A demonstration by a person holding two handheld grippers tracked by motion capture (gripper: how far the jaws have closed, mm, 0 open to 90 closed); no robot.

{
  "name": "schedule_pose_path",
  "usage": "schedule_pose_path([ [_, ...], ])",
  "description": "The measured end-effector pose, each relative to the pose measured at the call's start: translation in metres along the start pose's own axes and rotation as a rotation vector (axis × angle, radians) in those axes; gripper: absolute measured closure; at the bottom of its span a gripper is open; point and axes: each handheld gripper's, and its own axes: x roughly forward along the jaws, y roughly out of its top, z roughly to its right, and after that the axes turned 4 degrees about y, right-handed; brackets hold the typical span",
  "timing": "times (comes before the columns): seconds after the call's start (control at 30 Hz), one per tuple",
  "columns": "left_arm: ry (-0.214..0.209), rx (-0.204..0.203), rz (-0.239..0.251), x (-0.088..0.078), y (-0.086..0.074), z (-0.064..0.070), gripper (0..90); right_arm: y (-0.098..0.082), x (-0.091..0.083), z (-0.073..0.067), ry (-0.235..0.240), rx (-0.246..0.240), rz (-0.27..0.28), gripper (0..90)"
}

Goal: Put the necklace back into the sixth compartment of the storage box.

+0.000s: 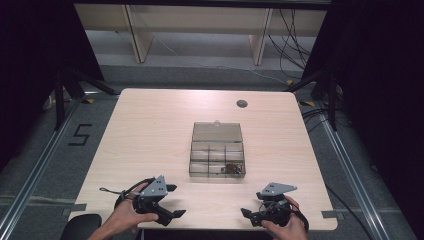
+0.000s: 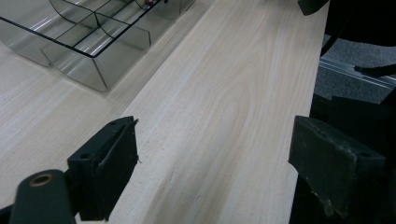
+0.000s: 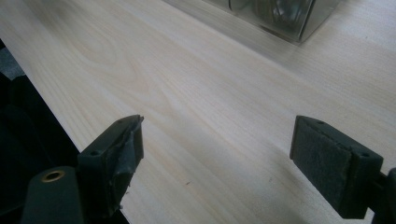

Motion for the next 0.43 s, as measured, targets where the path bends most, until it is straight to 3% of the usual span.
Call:
schedule_pose_path([
  [0.13, 0.001, -0.001, 0.0, -0.0002, 0.0, 0.0, 15.0, -0.0006, 0.0006, -0.0001, 0.002, 0.0, 0.005, 18.1],
  [0.2, 0.006, -0.019, 0.0, -0.0002, -0.0003, 0.0011, 15.0, -0.0013, 0.0027, -0.0013, 0.004, 0.007, 0.024, 18.1],
  [0.3, 0.005, -0.018, 0.001, -0.0004, -0.0003, 0.0012, 15.0, -0.0001, 0.0012, -0.0006, 0.003, -0.015, 0.0, 18.1],
  [0.37, 0.008, -0.04, 0.004, -0.0002, -0.0005, 0.0026, 15.0, 0.0002, 0.0018, 0.0002, 0.01, -0.025, 0.004, 18.1],
  [0.43, 0.005, -0.028, 0.006, -0.0002, -0.0004, 0.0019, 15.0, 0.0002, 0.0016, 0.0006, 0.009, -0.027, 0.004, 18.1],
])
